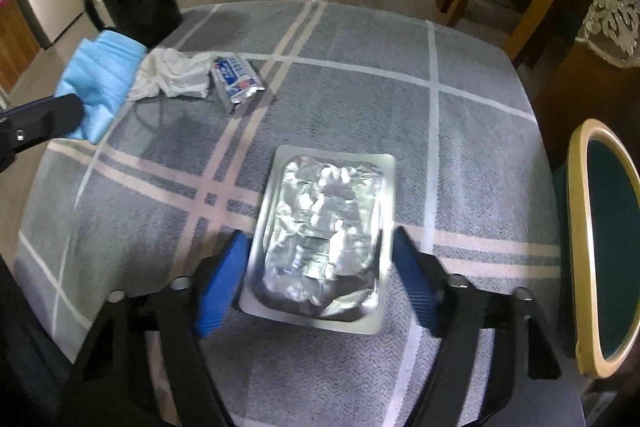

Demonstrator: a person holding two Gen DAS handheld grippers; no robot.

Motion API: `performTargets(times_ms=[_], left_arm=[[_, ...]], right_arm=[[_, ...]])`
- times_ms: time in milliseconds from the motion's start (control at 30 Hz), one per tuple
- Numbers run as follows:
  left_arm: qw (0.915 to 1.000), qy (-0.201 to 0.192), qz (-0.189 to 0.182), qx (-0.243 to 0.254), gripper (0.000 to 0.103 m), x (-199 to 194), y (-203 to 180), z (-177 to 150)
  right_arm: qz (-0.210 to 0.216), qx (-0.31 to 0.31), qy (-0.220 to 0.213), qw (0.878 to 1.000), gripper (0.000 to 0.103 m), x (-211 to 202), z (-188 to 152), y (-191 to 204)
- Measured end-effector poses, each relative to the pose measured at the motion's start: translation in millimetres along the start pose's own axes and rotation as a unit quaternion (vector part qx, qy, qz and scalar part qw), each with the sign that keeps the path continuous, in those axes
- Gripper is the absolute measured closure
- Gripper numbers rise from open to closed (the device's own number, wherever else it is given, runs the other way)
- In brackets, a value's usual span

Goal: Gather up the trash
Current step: 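Grasp the silver foil tray with the right tool while the left tool holds the mask, then carry the mask with the left tool over the bin while the right tool carries the tray there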

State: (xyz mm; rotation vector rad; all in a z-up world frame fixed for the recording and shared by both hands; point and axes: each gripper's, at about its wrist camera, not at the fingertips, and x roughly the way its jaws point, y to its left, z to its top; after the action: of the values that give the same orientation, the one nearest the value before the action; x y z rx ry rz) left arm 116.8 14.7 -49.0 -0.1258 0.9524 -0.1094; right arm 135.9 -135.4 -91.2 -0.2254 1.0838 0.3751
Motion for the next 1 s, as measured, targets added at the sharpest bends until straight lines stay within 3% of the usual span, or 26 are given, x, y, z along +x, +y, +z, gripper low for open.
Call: performTargets(times_ms=[533,767,1000], left_arm=[[0.9998,-0.004,-0.019,-0.002,0.090,1,-6,-6],[0.9995,0.006,-0.032,0.004,0.090,7,-11,-5],[0.9984,0.017,-0.032,0.042,0.090,18,-39,7]], right_arm=[[-0.005,0.014,-0.028,0.999,0.032,-20,-4,-29],[-0.010,0.030,-0.070,0.997,0.033,-46,1,-46],[-0.031,0.055,-0.104,0.993,0.033,-71,6,-68]])
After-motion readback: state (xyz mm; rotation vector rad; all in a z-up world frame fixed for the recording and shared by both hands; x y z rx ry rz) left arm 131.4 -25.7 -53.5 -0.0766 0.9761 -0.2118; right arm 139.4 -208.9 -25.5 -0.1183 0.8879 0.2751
